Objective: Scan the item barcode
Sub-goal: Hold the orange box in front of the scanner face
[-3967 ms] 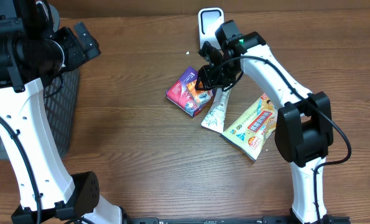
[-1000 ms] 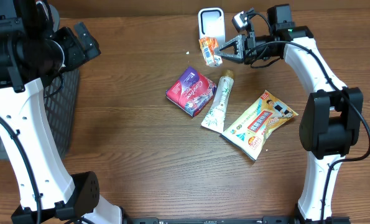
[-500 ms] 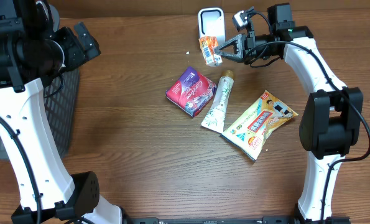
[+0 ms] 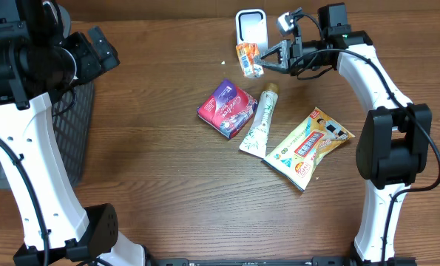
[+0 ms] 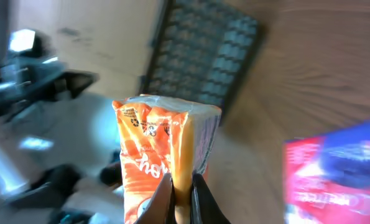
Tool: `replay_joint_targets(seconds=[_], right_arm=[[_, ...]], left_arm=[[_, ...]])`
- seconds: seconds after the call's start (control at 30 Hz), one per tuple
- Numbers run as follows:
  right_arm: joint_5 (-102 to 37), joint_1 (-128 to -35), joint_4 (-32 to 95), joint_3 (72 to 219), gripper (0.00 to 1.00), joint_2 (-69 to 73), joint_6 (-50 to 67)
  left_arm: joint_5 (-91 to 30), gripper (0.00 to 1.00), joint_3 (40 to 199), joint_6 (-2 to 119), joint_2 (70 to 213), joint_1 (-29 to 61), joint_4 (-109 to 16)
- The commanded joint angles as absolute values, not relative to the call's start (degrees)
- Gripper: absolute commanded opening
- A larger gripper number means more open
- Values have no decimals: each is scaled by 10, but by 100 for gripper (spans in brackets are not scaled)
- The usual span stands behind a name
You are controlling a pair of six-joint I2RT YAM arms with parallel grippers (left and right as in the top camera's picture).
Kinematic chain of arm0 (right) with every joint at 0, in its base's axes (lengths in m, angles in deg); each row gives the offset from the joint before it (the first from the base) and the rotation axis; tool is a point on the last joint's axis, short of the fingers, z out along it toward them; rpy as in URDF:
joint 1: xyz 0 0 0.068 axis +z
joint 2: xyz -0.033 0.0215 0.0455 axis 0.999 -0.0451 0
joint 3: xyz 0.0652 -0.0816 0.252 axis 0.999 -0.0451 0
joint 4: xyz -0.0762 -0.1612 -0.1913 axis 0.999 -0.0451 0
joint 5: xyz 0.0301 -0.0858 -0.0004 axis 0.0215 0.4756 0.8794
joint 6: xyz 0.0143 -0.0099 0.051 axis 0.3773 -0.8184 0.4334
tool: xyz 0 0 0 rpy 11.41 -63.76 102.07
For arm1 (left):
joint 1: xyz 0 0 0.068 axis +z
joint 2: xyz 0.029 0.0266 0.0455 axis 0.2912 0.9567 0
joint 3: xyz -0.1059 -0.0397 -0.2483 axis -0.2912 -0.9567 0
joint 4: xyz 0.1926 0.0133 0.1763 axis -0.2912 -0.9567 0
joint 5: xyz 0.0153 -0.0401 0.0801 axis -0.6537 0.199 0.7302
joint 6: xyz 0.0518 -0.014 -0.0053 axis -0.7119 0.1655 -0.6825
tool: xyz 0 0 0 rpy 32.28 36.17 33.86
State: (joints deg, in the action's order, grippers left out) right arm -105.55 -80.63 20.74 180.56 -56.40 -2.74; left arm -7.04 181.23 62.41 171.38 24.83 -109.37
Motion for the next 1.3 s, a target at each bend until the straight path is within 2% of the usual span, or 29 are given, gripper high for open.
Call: replay_joint_targets(seconds=[0.0, 0.23, 0.4, 0.6, 0.77, 0.97, 1.27], right_arm=[[-861, -806, 216, 1822, 4, -563, 31], [-629, -803, 219, 1845, 4, -560, 41], [-392, -781, 260, 1863, 4, -560, 31], [-196, -730, 354, 1863, 4, -561, -85], [-56, -679, 429, 1863, 4, -569, -243], [22, -640, 474, 1862, 4, -604, -445], [40, -634, 516, 1862, 4, -629, -601]], left_arm=[[-67, 100, 1811, 626, 1714, 248, -1093], [-67, 100, 1811, 626, 1714, 248, -1093], [-67, 100, 1811, 626, 1714, 248, -1093], [-67, 100, 1811, 626, 1714, 248, -1093], [-67, 100, 1811, 626, 1714, 248, -1093], [-67, 100, 1811, 626, 1714, 248, -1093], [-67, 100, 1811, 626, 1714, 248, -1093]])
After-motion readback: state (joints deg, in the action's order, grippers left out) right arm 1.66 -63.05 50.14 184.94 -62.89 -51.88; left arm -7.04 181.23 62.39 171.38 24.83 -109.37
